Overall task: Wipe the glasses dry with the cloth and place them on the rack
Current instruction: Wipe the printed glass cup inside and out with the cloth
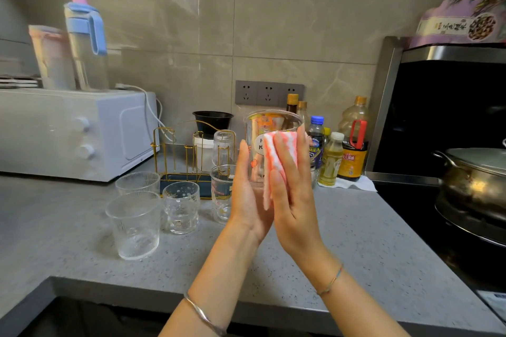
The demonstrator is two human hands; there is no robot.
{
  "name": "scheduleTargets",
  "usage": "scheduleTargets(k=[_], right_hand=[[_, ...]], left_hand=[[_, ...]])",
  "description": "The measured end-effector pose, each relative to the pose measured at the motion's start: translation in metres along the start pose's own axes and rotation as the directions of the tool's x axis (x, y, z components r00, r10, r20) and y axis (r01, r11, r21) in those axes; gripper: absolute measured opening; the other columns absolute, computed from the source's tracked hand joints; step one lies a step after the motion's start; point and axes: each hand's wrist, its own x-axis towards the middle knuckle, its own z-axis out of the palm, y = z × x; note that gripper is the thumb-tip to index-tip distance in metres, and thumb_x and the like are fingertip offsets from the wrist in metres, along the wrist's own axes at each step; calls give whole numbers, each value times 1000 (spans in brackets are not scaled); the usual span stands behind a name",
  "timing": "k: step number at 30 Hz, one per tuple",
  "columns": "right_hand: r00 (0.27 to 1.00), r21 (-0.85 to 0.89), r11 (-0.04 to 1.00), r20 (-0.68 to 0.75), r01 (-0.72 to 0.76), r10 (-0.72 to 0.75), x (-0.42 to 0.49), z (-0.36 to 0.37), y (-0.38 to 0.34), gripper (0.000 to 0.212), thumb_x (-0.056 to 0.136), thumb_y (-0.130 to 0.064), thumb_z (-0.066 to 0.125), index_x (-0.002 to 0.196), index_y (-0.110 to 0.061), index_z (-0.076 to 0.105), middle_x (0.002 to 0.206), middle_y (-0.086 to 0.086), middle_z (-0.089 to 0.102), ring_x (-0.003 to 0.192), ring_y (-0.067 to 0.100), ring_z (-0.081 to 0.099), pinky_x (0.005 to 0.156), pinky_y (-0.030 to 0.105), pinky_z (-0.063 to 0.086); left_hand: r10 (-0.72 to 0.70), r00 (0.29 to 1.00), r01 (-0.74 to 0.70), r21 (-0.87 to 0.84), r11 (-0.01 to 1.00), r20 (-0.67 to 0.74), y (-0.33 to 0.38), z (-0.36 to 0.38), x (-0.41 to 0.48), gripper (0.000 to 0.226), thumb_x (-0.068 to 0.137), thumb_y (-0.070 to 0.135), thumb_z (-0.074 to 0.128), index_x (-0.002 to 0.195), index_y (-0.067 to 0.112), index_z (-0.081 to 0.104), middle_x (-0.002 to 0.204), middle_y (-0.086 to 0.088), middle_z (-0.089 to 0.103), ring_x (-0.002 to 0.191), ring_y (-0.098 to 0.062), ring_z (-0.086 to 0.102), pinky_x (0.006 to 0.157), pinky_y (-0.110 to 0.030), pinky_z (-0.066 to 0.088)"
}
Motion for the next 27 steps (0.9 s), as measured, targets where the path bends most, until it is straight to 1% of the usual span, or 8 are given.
scheduleTargets(k=[4,8,11,14,19,23,25,27], right_hand=[[999,-33,999,28,29,-28,2,-7,1,45,102,-40,29,146,-45,22,161,-9,4,149,14,-2,121,35,8],[997,-94,994,48,63,-59,-4,-9,3,46,102,-38,31,148,-38,25,161,-8,2,149,17,-4,122,39,9],[997,-110,992,57,54,-48,-2,-9,2,46,102,-41,30,147,-40,25,161,-9,1,149,17,-4,121,41,11],[996,-145,987,73,64,-54,10,-12,-3,44,101,-42,29,145,-45,25,162,-6,0,149,16,-6,121,31,6],[996,-244,966,42,90,-82,31,-14,-9,45,102,-28,37,145,-34,29,161,-7,-2,148,17,-11,118,21,-2],[996,-175,981,31,88,-84,24,-11,-8,46,102,-29,36,146,-35,27,162,-5,2,149,18,-6,121,31,4],[997,-86,994,47,68,-64,7,-8,-3,47,101,-31,34,146,-41,25,162,-6,4,149,17,-2,121,41,9],[995,-1,999,94,38,-37,-11,-4,0,46,101,-37,32,146,-47,24,161,-11,1,149,16,0,118,52,17]], left_hand=[[26,1000,-27,170,985,10,2,-5,2,67,91,63,36,130,13,59,123,-11,68,116,-22,64,98,-35,49],[36,997,-54,250,967,74,7,-5,0,59,96,58,29,117,16,65,110,-8,73,104,-18,70,85,-28,58],[46,995,-73,346,935,87,9,-2,-2,69,89,67,33,128,17,61,119,-8,70,111,-20,67,89,-30,56],[162,985,-170,391,905,54,5,-1,1,64,90,65,44,138,25,52,132,-3,63,119,-17,61,96,-34,51],[332,941,-323,446,835,60,-1,5,2,54,89,61,43,140,40,46,135,12,59,120,-4,58,97,-31,51],[296,955,-280,427,860,30,0,3,5,70,82,75,46,139,35,49,136,6,59,123,-10,57,99,-34,49],[199,980,-190,328,925,5,4,1,5,86,73,80,53,139,24,51,133,-4,62,122,-19,60,100,-39,47],[91,996,-83,236,968,-23,11,1,4,93,67,79,60,136,17,54,129,-13,64,115,-24,64,90,-36,52]])
